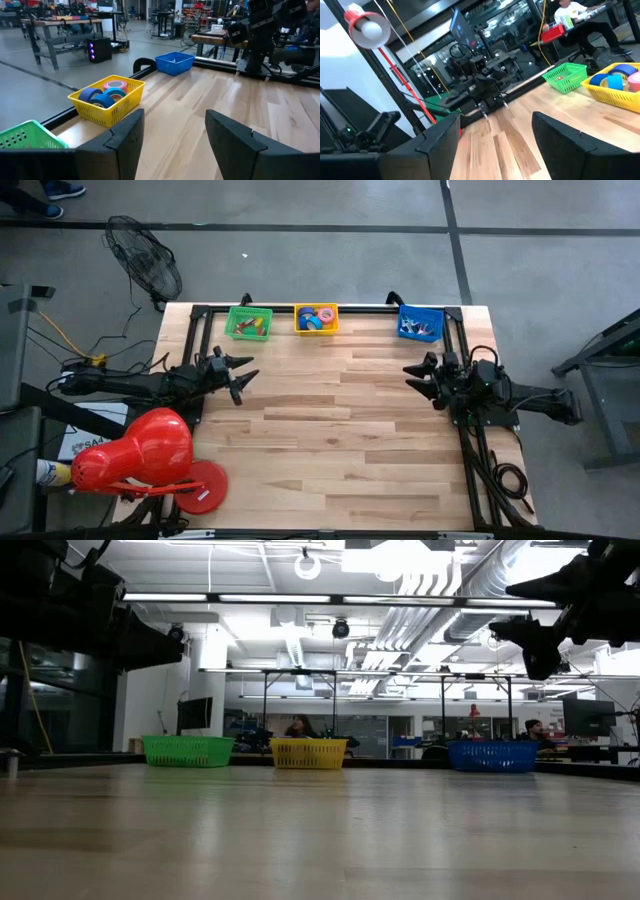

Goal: Pick and place Stapler, Stapler remover, tape
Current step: Return to Home Position

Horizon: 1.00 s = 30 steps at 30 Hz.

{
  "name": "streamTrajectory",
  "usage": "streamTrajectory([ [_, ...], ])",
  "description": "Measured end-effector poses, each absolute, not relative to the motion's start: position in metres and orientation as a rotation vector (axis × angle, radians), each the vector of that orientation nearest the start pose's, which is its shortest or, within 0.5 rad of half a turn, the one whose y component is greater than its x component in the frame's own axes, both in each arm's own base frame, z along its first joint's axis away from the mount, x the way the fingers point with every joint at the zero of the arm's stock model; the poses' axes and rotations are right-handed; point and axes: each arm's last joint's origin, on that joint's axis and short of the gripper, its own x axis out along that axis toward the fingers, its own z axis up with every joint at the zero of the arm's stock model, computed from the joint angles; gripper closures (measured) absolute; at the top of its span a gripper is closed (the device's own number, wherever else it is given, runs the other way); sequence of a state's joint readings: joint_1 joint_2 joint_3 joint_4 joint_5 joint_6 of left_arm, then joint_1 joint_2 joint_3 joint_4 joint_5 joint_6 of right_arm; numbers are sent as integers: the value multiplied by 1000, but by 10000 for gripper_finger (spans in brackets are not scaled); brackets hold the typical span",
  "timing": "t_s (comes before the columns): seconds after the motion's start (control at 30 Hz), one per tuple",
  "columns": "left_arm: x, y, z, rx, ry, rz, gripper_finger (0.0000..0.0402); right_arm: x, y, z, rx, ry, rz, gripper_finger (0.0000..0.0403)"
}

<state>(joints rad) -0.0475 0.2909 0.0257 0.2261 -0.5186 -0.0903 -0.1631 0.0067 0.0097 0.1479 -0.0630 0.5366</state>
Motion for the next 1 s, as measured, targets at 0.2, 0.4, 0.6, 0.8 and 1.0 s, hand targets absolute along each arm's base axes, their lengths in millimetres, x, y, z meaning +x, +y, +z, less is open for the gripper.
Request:
streamTrajectory([
  [0.2, 112, 9, 165, -59, 57, 473, 197, 96, -14, 170, 478, -68, -80, 162],
  [0.4, 112, 9, 163, -55, 75, 463, 197, 97, -14, 169, 410, -47, -104, 162],
  [0.6, 112, 9, 157, -12, 150, 462, 197, 98, -14, 167, 475, -35, -97, 162],
  [0.8, 111, 7, 154, 110, 220, 398, 197, 98, -14, 167, 515, -37, -98, 162],
  [1.0, 112, 5, 152, 156, 254, 297, 197, 98, -14, 167, 515, -37, -98, 162],
])
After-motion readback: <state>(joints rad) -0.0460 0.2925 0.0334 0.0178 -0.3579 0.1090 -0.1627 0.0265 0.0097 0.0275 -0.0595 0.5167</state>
